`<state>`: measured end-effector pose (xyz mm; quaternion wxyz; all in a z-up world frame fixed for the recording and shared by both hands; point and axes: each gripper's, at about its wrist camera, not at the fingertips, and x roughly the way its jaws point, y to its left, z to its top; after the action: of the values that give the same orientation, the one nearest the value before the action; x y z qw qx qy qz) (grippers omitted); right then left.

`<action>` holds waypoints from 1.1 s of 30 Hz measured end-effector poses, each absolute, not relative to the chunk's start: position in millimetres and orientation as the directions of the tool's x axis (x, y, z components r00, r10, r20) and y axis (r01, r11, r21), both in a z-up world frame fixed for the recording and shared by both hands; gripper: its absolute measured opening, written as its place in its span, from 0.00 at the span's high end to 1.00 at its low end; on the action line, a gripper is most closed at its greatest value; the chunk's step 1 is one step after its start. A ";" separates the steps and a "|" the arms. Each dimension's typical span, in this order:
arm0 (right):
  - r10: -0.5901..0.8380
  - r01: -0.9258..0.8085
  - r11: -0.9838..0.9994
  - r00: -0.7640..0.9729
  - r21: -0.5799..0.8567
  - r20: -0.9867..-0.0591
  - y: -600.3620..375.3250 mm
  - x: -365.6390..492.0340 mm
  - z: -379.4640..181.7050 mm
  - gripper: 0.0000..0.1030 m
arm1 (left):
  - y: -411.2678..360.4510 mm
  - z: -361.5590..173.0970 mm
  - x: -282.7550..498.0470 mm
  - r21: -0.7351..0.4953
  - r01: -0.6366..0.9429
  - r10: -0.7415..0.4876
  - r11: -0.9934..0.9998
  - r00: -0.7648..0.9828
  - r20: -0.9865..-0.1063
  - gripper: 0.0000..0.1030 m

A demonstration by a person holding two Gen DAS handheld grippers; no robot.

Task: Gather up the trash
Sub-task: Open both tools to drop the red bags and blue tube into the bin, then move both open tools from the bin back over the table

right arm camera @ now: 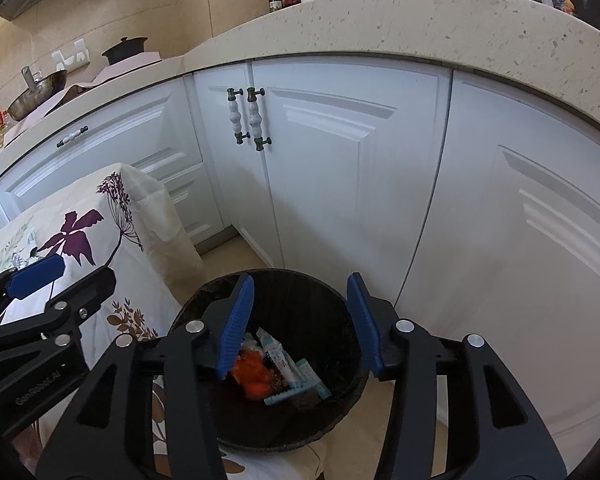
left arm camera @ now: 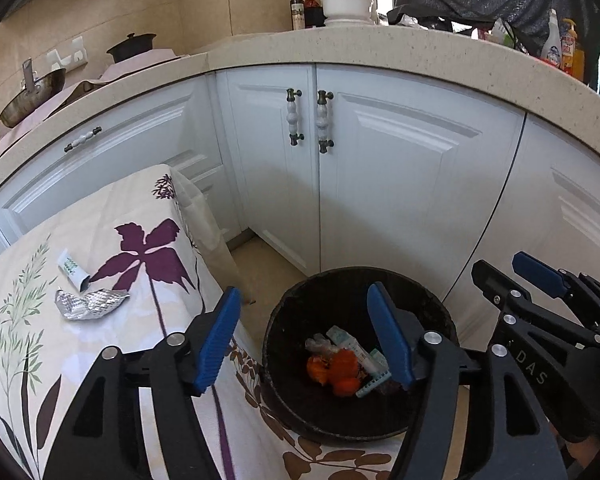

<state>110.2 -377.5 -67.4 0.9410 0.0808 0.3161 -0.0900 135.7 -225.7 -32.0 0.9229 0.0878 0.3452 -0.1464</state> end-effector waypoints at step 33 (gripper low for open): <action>0.166 -0.156 0.985 0.786 0.069 -0.596 -193.7 152.8 -32.5 0.34 | -1.8 -1.0 131.2 0.059 -0.067 0.089 0.996 0.781 -0.618 0.27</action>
<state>152.8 -193.7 -32.5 0.9449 0.0080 0.3160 0.0850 131.2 -1.8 -1.0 0.9435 0.0167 0.3284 0.0412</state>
